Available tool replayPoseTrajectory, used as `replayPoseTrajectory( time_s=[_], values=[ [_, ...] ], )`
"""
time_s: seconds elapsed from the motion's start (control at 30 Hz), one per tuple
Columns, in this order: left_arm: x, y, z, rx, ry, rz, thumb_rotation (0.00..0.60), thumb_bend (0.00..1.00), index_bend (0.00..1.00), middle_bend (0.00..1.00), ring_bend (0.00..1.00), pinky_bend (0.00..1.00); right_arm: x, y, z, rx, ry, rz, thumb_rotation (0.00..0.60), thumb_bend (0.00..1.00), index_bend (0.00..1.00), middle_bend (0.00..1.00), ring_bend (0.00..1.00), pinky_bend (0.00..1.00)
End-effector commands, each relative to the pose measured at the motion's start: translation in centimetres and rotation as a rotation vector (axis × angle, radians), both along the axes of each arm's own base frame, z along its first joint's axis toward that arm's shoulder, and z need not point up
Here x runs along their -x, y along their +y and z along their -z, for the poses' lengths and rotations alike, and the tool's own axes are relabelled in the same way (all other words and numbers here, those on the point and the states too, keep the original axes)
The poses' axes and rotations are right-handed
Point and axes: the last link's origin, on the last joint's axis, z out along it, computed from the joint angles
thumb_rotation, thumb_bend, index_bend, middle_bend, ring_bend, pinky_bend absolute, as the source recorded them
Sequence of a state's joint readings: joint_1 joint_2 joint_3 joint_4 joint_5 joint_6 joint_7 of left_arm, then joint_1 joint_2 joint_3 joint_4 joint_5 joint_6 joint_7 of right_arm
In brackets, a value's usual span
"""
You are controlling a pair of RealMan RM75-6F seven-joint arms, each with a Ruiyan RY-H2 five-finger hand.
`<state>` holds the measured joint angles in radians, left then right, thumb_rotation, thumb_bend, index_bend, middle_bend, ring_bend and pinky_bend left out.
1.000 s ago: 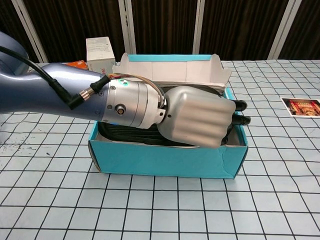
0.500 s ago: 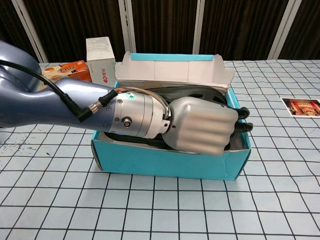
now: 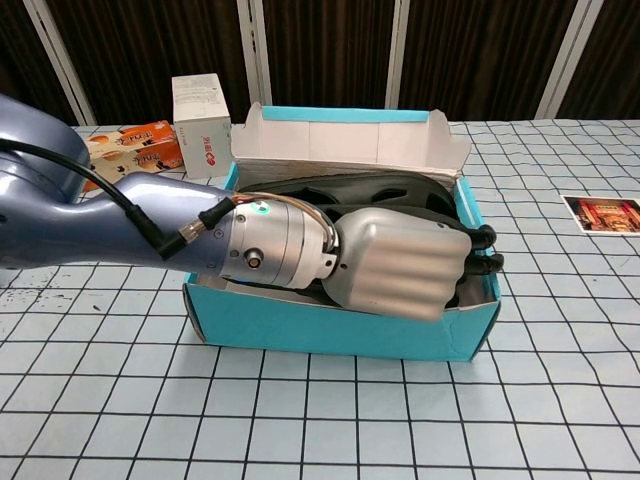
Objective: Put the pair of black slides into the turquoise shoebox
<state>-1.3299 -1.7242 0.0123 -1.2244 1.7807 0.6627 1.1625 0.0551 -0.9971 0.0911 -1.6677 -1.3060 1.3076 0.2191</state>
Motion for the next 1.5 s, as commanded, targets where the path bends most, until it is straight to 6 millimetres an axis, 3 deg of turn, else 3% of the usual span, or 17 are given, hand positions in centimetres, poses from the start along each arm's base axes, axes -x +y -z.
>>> replayPoseTrajectory(
  time_s=[0.03,0.23,0.37,0.7,1.17,1.33,1.5],
  values=[
    [0.3,0.2,0.0,-0.005,-0.002,-0.032,0.6,0.29,0.26,0.4,0.08,0.18,0.0,0.0,-0.1,0.005,-0.001,0.002,0.6,0.23,0.24,0.14,0.23,0.27],
    [0.8,0.5,-0.4,-0.033,-0.014,-0.081,0.6,0.22,0.07,0.13,0.01,0.17,0.1,0.0,0.1,-0.002,0.0,0.002,0.6,0.23,0.23,0.14,0.23,0.27],
    [0.5,0.3,-0.8,-0.037,-0.051,-0.113,0.6,0.21,0.02,0.06,0.0,0.16,0.1,-0.1,0.2,-0.007,0.002,0.004,0.6,0.23,0.24,0.14,0.23,0.27],
    [-0.8,0.0,-4.2,-0.052,-0.157,-0.146,0.6,0.21,0.0,0.03,0.0,0.16,0.1,-0.3,0.3,-0.014,0.001,0.007,0.6,0.23,0.23,0.14,0.23,0.27],
    [-0.1,-1.2,-8.2,-0.072,-0.216,-0.229,0.6,0.21,0.0,0.05,0.0,0.16,0.1,-0.4,0.5,-0.02,0.0,0.009,0.6,0.23,0.23,0.14,0.23,0.27],
    [0.1,-1.6,-7.5,-0.065,-0.198,-0.241,0.6,0.21,0.0,0.05,0.0,0.16,-0.1,-0.3,0.5,-0.018,-0.003,0.003,0.6,0.23,0.24,0.14,0.23,0.27],
    [-0.3,-2.1,-6.1,-0.041,-0.205,-0.246,0.6,0.15,0.0,0.05,0.0,0.16,0.1,-0.3,0.4,-0.017,-0.004,0.009,0.6,0.23,0.24,0.14,0.23,0.27]
  ],
)
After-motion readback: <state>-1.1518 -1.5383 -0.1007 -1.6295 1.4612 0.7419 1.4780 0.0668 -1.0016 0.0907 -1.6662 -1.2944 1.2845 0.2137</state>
